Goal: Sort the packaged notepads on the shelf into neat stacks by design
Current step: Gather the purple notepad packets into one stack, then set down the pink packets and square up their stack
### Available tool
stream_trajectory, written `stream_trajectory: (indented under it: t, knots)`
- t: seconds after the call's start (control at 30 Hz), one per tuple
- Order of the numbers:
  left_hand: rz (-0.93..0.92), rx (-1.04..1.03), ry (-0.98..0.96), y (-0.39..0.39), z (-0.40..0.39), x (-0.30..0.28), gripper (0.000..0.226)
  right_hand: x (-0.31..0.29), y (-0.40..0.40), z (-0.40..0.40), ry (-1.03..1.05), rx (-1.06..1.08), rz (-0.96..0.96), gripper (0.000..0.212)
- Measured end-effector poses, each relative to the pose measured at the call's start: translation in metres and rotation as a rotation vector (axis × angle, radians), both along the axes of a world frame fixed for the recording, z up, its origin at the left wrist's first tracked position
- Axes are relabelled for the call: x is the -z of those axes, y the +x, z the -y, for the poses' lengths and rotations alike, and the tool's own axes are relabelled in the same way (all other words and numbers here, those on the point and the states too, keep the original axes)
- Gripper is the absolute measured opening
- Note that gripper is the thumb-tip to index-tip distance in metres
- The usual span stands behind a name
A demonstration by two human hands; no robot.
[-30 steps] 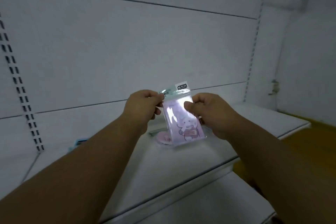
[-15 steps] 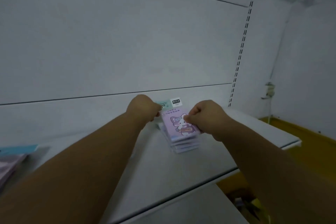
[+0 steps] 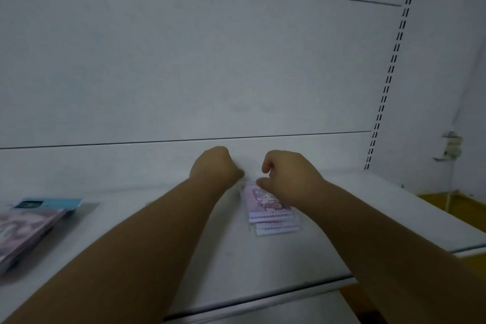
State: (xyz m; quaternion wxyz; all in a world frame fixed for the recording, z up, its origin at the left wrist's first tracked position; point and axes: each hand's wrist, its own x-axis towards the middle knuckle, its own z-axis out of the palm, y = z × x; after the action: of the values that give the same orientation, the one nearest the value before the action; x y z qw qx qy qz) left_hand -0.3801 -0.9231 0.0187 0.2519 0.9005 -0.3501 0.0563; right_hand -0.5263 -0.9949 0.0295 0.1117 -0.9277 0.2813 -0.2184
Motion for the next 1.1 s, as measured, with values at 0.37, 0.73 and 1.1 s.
stream_trajectory:
  t: [0.37,0.73,1.1]
  knots:
    - [0.098,-0.074,0.075,0.027,-0.156,-0.015,0.026,-0.023,0.077,-0.120,-0.026,-0.228,0.208,0.031]
    - [0.077,-0.240,0.126,0.100,-0.356,-0.007,0.029,-0.025,0.157,-0.283,-0.011,-0.286,0.239,0.031]
    - [-0.197,-0.167,0.108,0.111,-0.380,0.008,0.024,0.011,0.179,-0.316,0.066,-0.098,-0.150,0.037]
